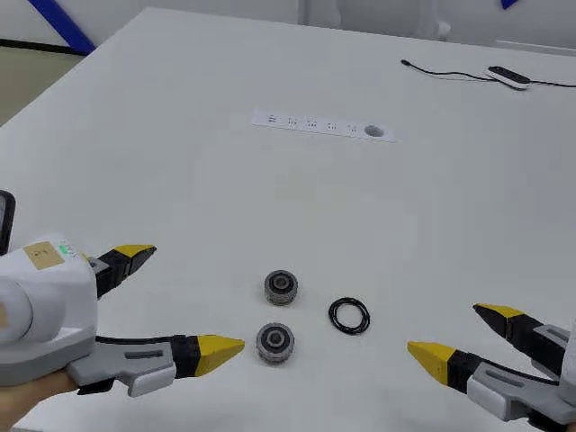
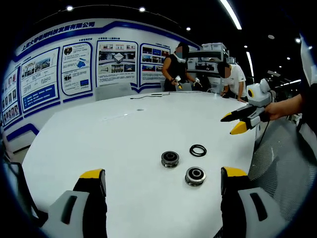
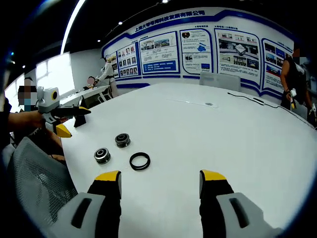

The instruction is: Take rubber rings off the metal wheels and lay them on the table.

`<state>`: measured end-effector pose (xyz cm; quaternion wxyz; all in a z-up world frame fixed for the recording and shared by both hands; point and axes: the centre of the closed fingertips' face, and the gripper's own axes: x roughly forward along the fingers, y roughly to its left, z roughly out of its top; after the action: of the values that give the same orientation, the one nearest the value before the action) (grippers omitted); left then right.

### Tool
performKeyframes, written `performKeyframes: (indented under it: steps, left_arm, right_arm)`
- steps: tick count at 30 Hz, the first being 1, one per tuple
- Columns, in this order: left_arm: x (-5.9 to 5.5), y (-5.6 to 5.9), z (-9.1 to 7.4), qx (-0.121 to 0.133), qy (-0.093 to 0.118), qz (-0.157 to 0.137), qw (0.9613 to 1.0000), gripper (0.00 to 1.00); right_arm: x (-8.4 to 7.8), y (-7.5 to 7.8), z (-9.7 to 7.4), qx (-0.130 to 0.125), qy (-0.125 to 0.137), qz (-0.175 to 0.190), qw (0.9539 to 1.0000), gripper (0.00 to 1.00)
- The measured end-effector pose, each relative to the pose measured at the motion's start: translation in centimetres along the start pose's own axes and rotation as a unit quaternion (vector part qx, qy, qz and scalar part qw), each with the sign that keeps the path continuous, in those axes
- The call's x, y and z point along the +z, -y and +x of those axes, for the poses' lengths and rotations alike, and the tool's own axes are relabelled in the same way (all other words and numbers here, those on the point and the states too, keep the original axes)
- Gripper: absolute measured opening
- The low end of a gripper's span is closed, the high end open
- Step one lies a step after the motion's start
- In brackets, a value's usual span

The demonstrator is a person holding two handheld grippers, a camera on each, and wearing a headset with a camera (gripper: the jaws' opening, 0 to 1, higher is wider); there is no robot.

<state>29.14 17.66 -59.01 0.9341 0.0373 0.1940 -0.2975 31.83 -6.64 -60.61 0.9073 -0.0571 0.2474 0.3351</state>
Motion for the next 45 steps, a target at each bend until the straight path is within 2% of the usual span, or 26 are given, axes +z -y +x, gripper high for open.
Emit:
performKeyframes:
  steps: [4, 8, 12, 21, 31, 45]
  left_arm:
    - [-1.0, 0.2, -0.3, -0.002, -0.008, -0.005, 1.0, 1.0]
    - [-1.8, 0.0, -0.5, 0.0, -0.02, -0.002, 0.9998, 1.0]
    - [-1.6, -0.1, -0.7, 0.001, -0.015, -0.007, 0.9999, 1.0]
    - [-1.6, 0.1, -0.5, 0.001, -0.018, -0.005, 0.9998, 1.0]
    - [-2.0, 1.3, -0.5, -0.007, -0.025, -0.002, 0.9997, 1.0]
    - [-1.9, 1.9, -0.7, -0.01, -0.028, 0.005, 0.9996, 1.0]
  right_arm:
    - [0.6, -0.1, 0.3, -0.006, 0.003, -0.006, 1.0, 0.71]
    - [1.3, -0.6, 0.8, 0.003, 0.009, -0.012, 0.9999, 0.75]
    - [1.3, -0.8, 0.9, 0.007, 0.005, -0.017, 0.9998, 0.76]
    - [1.0, -0.5, 0.9, 0.008, -0.004, -0.01, 0.9999, 0.76]
    - [1.4, -0.9, 1.4, 0.02, -0.003, -0.012, 0.9997, 0.76]
    - [1.8, -1.2, 1.3, 0.025, 0.01, -0.001, 0.9996, 0.76]
